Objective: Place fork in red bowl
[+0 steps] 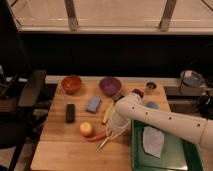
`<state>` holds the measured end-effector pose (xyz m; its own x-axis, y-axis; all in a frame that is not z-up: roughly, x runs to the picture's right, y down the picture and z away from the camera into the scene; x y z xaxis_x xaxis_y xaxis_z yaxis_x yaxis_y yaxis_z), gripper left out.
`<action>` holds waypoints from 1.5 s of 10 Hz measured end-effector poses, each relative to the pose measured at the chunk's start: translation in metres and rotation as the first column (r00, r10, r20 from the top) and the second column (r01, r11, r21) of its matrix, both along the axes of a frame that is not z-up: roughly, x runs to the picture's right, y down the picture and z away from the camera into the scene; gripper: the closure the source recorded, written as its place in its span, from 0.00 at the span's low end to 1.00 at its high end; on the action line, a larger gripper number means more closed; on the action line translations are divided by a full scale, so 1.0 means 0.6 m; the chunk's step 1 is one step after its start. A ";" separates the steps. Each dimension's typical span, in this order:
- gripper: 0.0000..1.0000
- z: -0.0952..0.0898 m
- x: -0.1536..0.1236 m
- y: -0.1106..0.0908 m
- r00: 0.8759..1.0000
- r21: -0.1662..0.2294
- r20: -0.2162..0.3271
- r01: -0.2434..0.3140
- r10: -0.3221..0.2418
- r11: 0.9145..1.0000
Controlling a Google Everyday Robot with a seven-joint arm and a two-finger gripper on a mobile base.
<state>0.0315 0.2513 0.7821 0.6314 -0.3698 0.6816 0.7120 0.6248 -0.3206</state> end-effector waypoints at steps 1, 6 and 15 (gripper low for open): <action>1.00 -0.008 0.001 -0.007 1.000 0.015 0.002 0.003 -0.003 1.000; 1.00 -0.076 0.032 -0.116 0.999 0.154 -0.041 0.011 -0.005 0.988; 1.00 -0.050 -0.119 -0.430 0.992 0.414 0.122 -0.019 -0.035 0.910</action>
<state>-0.0399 -0.0069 0.7523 0.5475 -0.6404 0.5387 0.7348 0.6759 0.0567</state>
